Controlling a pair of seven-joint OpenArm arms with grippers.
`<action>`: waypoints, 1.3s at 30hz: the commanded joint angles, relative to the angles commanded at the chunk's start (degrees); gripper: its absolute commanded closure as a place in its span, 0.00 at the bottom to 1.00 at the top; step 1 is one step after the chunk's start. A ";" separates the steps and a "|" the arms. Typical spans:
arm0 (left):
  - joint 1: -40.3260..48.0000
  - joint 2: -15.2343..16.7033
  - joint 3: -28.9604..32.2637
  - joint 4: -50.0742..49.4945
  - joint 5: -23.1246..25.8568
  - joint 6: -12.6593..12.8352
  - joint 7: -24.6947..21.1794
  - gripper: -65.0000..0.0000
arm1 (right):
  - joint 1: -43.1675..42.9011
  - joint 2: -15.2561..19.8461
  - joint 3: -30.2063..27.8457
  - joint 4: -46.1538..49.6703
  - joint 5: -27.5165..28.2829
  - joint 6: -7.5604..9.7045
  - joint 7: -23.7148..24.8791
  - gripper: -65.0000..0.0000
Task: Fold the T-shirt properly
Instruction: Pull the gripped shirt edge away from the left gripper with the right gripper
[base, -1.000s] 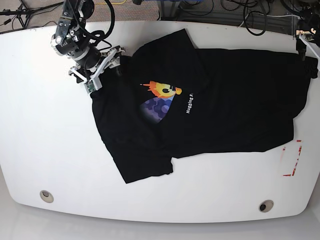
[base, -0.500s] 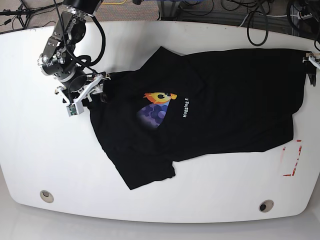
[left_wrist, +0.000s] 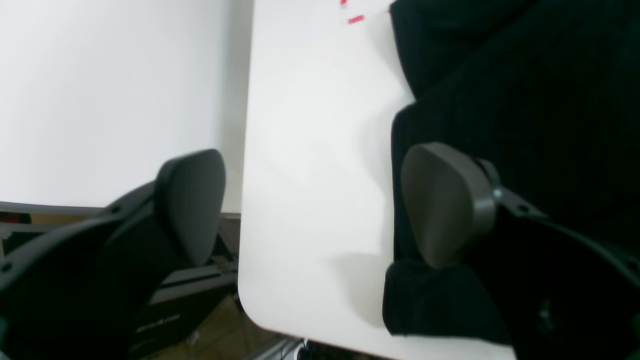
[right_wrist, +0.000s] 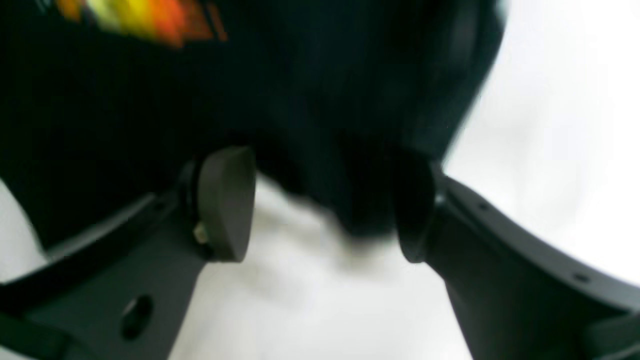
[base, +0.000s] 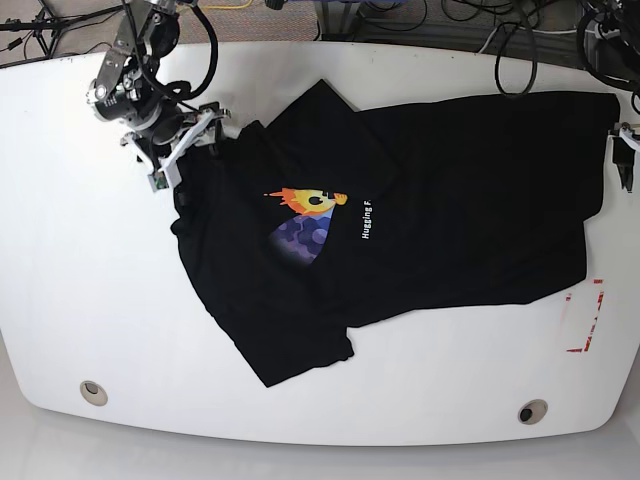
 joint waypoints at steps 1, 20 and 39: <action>0.00 0.00 0.00 0.00 0.00 0.00 0.00 0.15 | -0.62 0.00 0.00 0.79 0.00 -0.09 -0.18 0.39; 0.00 0.26 3.87 0.00 0.00 0.00 0.00 0.15 | 9.41 4.04 1.58 -1.67 -2.29 0.00 -1.14 0.40; -1.05 0.26 4.04 0.00 0.00 0.00 0.00 0.15 | 37.36 8.97 1.05 -41.93 -10.02 0.18 12.31 0.40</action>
